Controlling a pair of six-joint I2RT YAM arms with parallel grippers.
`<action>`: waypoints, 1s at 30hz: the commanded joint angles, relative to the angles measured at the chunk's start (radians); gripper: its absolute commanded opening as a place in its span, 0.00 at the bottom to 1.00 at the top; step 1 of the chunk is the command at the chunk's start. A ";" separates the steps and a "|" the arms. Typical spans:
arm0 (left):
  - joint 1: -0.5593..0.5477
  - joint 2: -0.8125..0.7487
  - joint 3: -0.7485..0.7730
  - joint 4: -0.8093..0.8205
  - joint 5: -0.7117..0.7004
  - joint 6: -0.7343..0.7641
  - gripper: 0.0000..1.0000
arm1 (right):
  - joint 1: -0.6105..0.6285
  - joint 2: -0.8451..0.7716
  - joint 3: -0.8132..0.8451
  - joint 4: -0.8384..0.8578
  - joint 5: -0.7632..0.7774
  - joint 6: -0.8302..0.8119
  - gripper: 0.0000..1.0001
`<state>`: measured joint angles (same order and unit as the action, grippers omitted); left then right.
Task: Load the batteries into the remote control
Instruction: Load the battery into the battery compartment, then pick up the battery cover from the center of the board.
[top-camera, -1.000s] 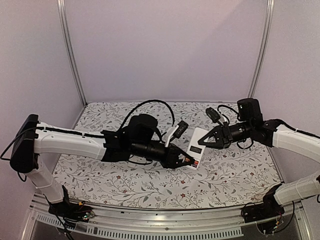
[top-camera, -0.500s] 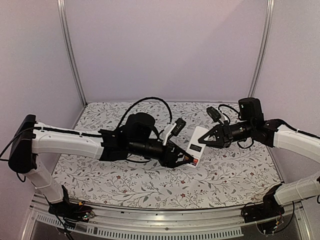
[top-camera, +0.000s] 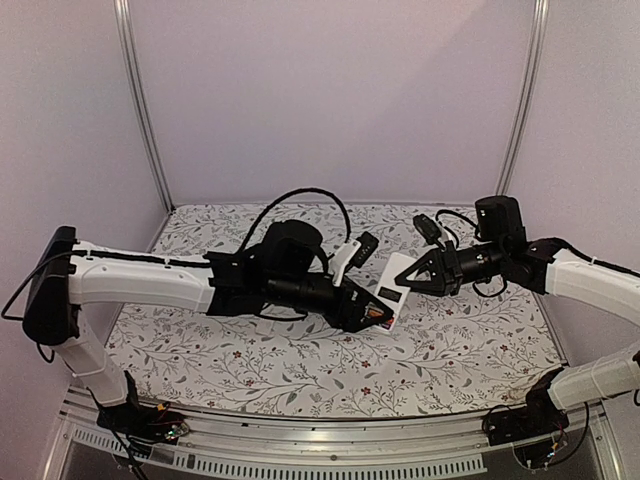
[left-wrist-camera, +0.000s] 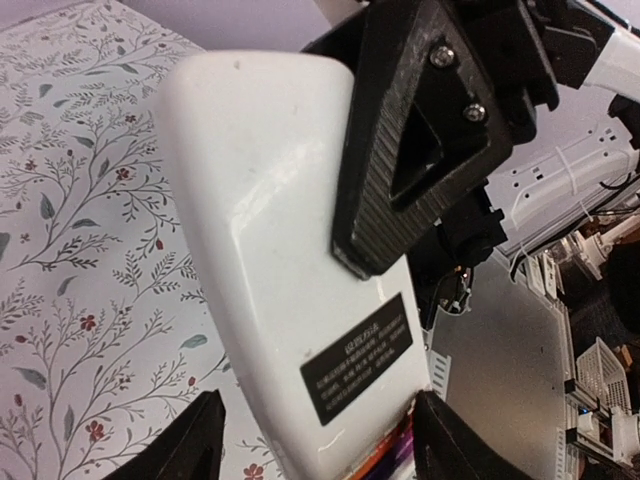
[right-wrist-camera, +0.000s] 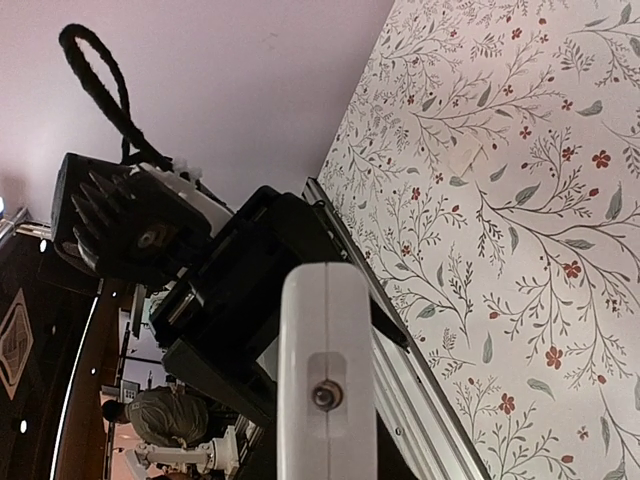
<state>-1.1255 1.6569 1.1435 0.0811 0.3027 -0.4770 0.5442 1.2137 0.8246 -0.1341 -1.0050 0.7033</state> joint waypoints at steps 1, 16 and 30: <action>-0.008 0.033 0.045 -0.154 -0.079 0.039 0.64 | 0.006 0.007 0.023 0.017 0.016 0.004 0.00; 0.229 -0.245 -0.087 -0.584 -0.193 0.662 1.00 | -0.036 0.029 -0.052 0.034 0.075 -0.036 0.00; 0.491 -0.142 -0.147 -0.645 -0.092 1.215 0.98 | -0.047 0.057 -0.059 0.051 0.054 -0.046 0.00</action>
<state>-0.6807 1.4624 0.9997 -0.5552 0.1619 0.5751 0.5041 1.2583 0.7792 -0.1143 -0.9379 0.6720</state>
